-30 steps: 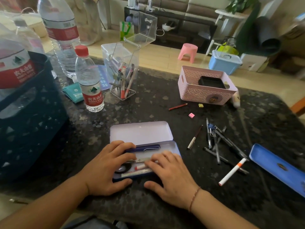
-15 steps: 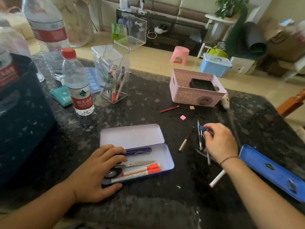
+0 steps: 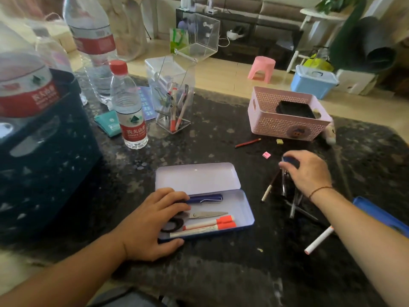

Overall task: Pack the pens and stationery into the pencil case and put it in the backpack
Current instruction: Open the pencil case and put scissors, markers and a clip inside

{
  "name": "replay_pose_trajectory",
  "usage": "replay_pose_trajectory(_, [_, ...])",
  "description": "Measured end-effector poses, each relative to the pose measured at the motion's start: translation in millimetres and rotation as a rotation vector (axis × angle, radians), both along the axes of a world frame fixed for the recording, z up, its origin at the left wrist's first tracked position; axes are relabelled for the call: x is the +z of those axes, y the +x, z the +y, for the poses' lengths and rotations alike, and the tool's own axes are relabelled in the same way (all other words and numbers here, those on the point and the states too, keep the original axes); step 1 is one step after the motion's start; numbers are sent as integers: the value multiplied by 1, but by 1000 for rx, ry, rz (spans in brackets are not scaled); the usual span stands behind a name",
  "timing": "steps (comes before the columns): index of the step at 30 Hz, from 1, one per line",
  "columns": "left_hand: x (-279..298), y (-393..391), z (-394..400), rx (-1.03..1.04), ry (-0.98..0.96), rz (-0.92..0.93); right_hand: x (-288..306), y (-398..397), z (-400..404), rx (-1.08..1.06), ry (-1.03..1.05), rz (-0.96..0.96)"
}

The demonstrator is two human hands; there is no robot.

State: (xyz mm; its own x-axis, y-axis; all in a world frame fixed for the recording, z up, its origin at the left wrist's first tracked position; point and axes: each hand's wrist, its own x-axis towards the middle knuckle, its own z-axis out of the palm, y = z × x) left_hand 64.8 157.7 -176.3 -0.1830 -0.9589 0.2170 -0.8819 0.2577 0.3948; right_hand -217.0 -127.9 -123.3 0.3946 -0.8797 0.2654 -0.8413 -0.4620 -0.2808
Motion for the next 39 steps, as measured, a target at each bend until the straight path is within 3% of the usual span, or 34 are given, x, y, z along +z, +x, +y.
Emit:
replay_pose_trajectory(2, [-2,1,0,5,-3,0,10,12,19,86,-70,-314])
replay_pose_trajectory(4, [-2,0,0,8,-3,9,13,28,51,198,15,-466])
replay_pose_trajectory(7, [-1,-1,1,16,-18,4,-2,49,97,304,153,-249])
replay_pose_trajectory(9, [-1,-1,1,24,-26,-3,-15,56,111,293,66,7])
replay_pose_trajectory(11, [-1,-1,1,25,-26,-3,-20,58,113,266,-43,100])
replay_pose_trajectory(18, [-3,0,0,15,-22,-2,-25,58,112,245,-121,79])
replay_pose_trajectory(27, [-2,0,1,19,-4,9,-35,55,106,121,95,82])
replay_pose_trajectory(32, [-2,0,1,20,-6,3,-33,57,100,179,117,169])
replay_pose_trajectory(36, [-4,1,0,9,-7,13,-16,41,75,155,-9,91])
replay_pose_trajectory(39, [-5,1,0,3,-17,11,-5,20,35,2,-7,243])
